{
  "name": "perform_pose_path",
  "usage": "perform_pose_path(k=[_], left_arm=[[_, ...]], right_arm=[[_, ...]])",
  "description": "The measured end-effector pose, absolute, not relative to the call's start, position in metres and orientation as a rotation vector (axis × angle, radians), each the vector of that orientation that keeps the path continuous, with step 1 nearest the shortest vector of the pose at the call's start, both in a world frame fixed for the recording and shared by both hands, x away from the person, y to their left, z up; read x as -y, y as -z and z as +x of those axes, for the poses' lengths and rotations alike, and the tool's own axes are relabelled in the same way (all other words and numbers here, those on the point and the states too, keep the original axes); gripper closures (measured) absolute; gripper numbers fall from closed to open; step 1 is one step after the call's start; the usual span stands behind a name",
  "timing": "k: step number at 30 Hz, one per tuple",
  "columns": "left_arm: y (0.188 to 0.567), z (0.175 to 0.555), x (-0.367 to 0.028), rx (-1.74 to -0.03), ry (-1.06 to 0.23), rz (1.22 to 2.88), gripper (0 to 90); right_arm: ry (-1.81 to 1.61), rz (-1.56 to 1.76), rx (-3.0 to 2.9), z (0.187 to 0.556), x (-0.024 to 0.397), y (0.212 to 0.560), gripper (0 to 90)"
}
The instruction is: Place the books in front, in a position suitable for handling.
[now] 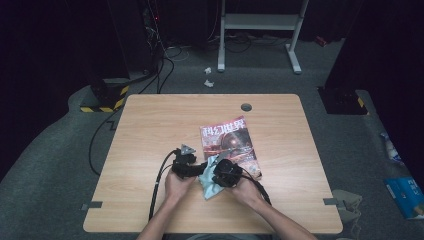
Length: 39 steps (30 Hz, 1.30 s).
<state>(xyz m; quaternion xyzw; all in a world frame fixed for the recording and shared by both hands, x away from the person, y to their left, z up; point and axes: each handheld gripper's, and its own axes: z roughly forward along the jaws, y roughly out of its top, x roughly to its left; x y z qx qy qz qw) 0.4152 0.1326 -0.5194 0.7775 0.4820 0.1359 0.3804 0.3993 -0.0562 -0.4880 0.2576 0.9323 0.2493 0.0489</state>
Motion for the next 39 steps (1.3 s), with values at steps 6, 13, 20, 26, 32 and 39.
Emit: perform_pose_path(k=[6,13,20,26,32,39], left_arm=[[0.52,0.414,-0.131,-1.23,-0.348,1.985,42.2],[0.52,0.415,-0.13,-1.231,-0.359,1.984,42.3],[0.52,0.416,-0.13,-1.23,-0.371,1.983,42.2],[0.52,0.417,-0.13,-1.235,-0.371,1.978,42.2],[0.52,0.418,-0.131,-1.24,-0.367,1.972,42.2],[0.521,0.417,-0.13,-1.239,-0.376,1.977,42.2]], right_arm=[[-0.723,0.944,-2.751,0.414,0.104,0.487,88.1],[-0.693,1.141,-2.622,0.43,0.155,0.485,88.0],[-0.657,1.176,-2.57,0.434,0.166,0.484,88.1],[-0.675,1.091,-2.627,0.427,0.139,0.487,88.1],[-0.727,1.003,-2.704,0.423,0.099,0.489,88.1],[-0.761,0.933,-2.733,0.422,0.073,0.49,88.0]])
